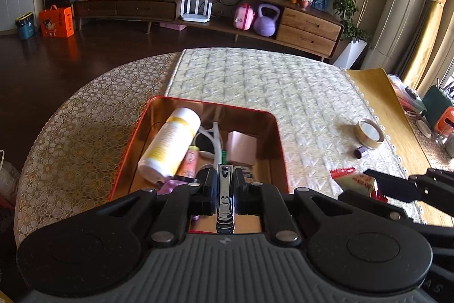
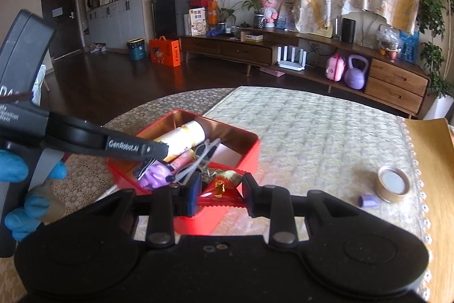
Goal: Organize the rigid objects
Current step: 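Carry the nail clipper and red candy over the red tin with both grippers, then open both grippers to drop the nail clipper and candy into the tin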
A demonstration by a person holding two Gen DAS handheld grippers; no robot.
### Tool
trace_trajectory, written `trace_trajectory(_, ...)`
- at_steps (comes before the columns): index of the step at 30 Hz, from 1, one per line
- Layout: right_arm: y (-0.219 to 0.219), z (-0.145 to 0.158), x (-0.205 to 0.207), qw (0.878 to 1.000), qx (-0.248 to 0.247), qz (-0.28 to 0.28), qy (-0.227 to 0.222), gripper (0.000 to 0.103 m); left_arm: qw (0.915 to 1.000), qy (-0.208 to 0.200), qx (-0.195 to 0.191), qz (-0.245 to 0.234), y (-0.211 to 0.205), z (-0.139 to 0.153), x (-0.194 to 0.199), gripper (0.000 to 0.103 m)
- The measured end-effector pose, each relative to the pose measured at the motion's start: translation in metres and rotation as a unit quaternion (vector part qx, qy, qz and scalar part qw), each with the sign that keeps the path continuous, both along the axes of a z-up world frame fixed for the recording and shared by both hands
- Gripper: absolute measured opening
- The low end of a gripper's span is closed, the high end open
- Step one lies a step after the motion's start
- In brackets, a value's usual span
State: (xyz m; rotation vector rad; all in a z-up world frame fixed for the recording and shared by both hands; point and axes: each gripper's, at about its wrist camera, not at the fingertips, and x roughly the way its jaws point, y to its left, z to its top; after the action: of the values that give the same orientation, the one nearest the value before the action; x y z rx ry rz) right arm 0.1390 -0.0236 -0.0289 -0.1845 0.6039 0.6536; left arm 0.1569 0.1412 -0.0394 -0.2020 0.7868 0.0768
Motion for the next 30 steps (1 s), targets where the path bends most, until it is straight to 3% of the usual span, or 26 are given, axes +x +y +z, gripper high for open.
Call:
trace_trajectory(16, 0.065, -0.028, 0.067, 0.999, -0.039, 0.025, 0.012, 0.03, 0.9995, 0.027, 0.001, 0.019, 0.033, -0.03, 0.018, 0.011)
trace_trajectory(30, 0.103, -0.061, 0.089, 0.996, -0.068, 0.04, 0.04, 0.03, 0.9991, 0.025, -0.007, 0.034, 0.054, -0.036, 0.026, 0.011)
